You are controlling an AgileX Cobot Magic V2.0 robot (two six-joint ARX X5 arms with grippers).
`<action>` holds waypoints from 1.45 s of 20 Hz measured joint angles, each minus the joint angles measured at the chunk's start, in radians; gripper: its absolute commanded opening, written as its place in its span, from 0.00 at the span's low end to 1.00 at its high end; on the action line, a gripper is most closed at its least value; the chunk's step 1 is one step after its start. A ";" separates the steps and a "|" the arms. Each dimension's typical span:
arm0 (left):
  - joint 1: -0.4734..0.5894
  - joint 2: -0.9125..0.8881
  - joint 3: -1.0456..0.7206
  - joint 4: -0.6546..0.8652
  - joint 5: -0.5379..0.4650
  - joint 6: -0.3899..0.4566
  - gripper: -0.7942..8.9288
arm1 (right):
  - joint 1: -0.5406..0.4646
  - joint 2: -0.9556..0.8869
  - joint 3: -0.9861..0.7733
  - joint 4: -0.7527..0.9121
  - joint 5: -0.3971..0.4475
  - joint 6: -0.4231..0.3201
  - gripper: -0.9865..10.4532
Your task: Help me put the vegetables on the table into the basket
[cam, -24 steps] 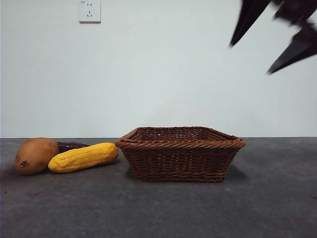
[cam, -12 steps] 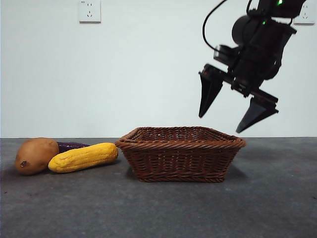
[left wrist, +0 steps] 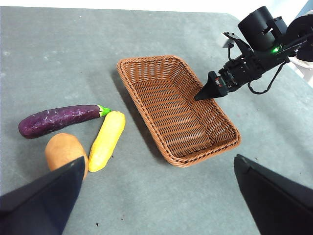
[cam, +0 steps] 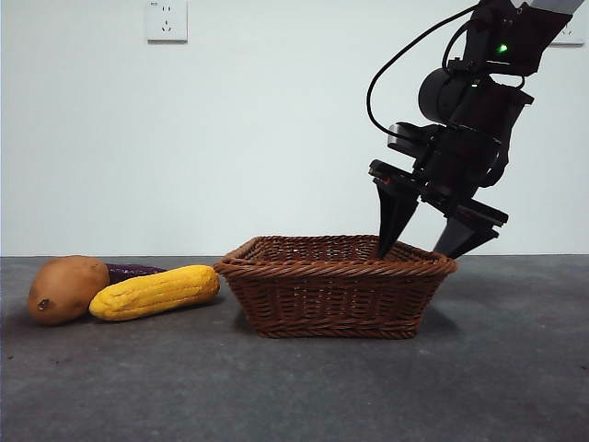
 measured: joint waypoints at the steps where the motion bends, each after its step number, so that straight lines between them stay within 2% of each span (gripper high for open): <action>1: 0.000 0.000 0.000 0.000 0.000 0.000 0.67 | 0.001 0.002 0.000 0.001 0.000 0.000 0.27; 4: 0.000 0.001 0.000 0.000 0.000 0.000 0.67 | 0.003 0.023 0.000 0.011 0.000 0.005 0.26; 6: 0.000 0.004 0.000 0.000 0.000 0.000 0.67 | 0.002 0.034 0.000 0.012 -0.004 0.015 0.16; 9: 0.000 0.018 0.000 0.000 0.000 0.000 0.67 | 0.004 0.034 0.002 0.027 -0.012 0.046 0.08; 16: 0.000 0.067 0.000 -0.006 0.000 0.019 0.67 | 0.004 0.021 0.005 0.032 -0.031 0.060 0.08; 20: 0.000 0.125 0.000 -0.008 0.000 0.043 0.67 | 0.003 -0.156 0.005 0.013 -0.010 0.045 0.08; 23: 0.000 0.176 0.000 -0.007 -0.003 0.101 0.67 | 0.000 -0.301 0.006 -0.042 -0.011 0.045 0.08; 27: -0.011 0.236 0.000 0.079 -0.006 0.180 0.67 | 0.002 -0.431 0.006 -0.154 0.006 0.068 0.08; 29: -0.052 0.261 0.000 0.137 -0.007 0.210 0.67 | 0.002 -0.492 0.006 -0.208 0.047 0.071 0.08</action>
